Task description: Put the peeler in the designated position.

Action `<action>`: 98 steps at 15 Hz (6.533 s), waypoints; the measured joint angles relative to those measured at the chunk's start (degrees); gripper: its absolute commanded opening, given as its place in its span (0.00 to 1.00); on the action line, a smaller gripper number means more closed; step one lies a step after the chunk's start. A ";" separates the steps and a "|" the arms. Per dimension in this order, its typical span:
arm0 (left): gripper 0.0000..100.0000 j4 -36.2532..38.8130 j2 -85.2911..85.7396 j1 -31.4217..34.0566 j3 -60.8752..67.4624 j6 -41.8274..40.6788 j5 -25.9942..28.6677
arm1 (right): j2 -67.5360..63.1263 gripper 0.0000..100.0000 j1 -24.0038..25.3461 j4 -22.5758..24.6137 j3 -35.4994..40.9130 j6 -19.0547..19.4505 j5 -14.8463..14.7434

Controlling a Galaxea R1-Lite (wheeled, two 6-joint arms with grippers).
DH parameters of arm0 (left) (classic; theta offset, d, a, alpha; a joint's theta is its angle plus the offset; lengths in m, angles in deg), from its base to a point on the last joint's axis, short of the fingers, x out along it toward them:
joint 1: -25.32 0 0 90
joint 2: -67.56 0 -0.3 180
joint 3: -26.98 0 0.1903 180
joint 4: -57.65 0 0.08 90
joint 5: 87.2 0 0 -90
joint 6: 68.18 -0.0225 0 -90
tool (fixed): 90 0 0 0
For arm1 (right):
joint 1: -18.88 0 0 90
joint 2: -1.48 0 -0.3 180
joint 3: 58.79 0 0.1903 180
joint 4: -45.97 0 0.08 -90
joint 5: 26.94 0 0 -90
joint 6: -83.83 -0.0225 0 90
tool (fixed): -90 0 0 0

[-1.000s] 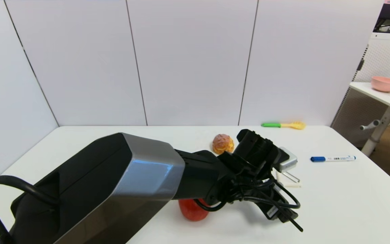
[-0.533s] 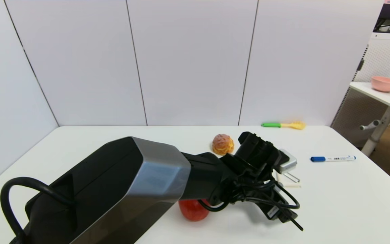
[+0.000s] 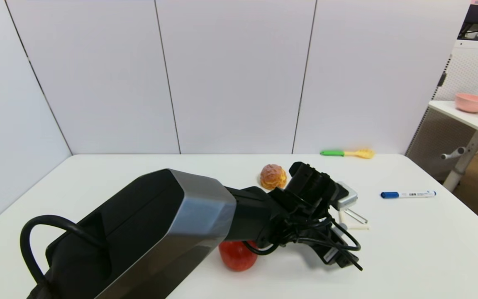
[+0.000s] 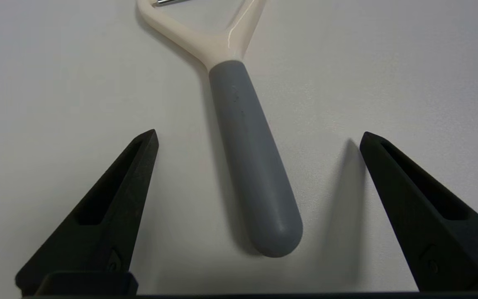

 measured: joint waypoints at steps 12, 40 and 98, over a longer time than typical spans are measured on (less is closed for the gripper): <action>1.00 0.57 -0.52 0.28 0.02 0.11 -0.02 | 0.00 1.00 0.00 0.00 0.00 -0.01 -0.05; 0.00 -2.13 14.38 5.00 8.35 -0.57 -2.72 | 0.00 1.00 0.00 0.00 0.00 0.00 -0.02; 1.00 -31.68 19.47 48.52 0.78 -49.40 21.70 | 0.00 1.00 0.00 0.00 0.00 0.00 -0.05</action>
